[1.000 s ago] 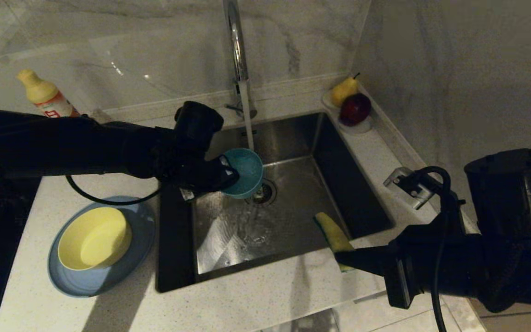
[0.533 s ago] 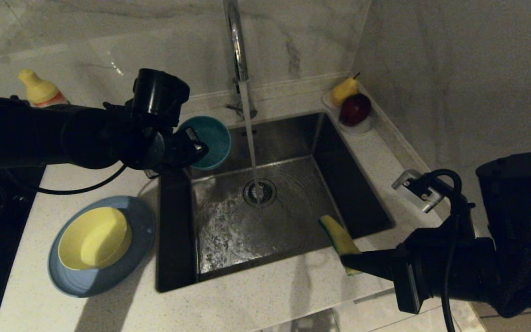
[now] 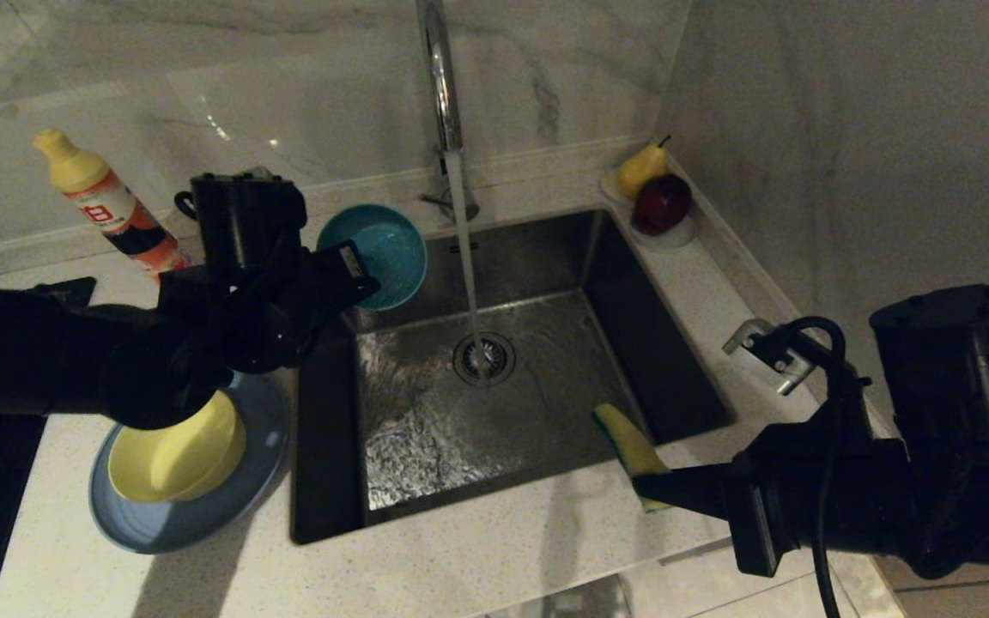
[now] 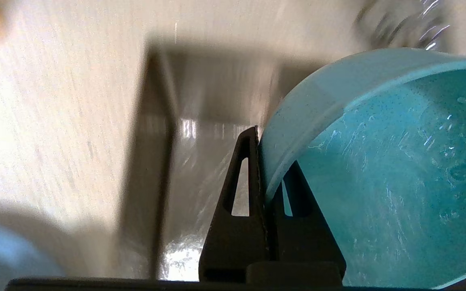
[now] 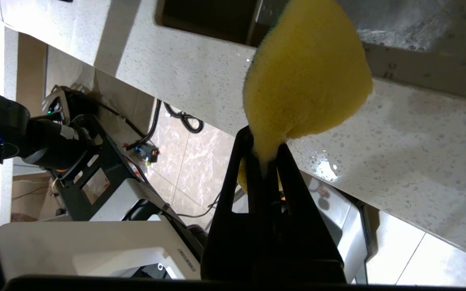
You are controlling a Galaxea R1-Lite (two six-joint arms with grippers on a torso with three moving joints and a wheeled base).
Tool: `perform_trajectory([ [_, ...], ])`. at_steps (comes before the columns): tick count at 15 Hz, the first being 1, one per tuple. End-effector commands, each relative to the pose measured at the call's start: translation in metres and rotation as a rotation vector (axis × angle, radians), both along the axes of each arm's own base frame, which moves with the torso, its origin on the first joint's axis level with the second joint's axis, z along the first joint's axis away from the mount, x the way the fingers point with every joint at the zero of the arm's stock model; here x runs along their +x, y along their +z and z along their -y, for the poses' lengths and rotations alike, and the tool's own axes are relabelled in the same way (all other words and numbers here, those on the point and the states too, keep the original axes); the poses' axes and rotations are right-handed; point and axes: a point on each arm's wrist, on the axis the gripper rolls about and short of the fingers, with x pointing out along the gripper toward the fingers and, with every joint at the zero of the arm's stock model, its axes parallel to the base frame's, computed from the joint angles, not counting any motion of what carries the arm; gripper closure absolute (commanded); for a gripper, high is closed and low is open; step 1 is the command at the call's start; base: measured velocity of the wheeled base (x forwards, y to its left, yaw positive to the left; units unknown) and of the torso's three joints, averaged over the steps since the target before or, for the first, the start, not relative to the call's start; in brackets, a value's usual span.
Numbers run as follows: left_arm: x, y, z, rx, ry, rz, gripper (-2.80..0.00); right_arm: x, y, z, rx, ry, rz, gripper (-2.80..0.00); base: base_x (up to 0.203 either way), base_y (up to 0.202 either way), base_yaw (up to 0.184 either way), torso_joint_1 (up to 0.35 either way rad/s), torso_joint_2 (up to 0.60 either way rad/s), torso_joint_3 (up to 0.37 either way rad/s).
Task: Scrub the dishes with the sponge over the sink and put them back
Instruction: Wash the bowl
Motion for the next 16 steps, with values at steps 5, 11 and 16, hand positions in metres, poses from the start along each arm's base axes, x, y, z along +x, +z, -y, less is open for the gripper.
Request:
perform_trajectory([
  [5, -0.003, 0.005, -0.016, 0.000, 0.044, 0.263, 0.00, 0.013, -0.009, 0.000, -0.013, -0.010, -0.039, 0.00, 0.000, 0.000, 0.000, 0.000, 0.00, 0.000],
  [11, -0.012, 0.006, -0.020, 0.034, 0.033, 0.403, 0.00, 0.017, -0.013, -0.004, -0.026, 0.000, -0.045, 0.00, 0.000, 0.000, 0.000, 0.000, 0.00, 0.000],
  [16, -0.023, 0.001, -0.022, 0.062, -0.004, 0.500, 0.00, 0.023, -0.021, -0.009, -0.035, 0.019, -0.075, 0.00, 0.000, 0.000, 0.000, 0.000, 0.00, 0.000],
])
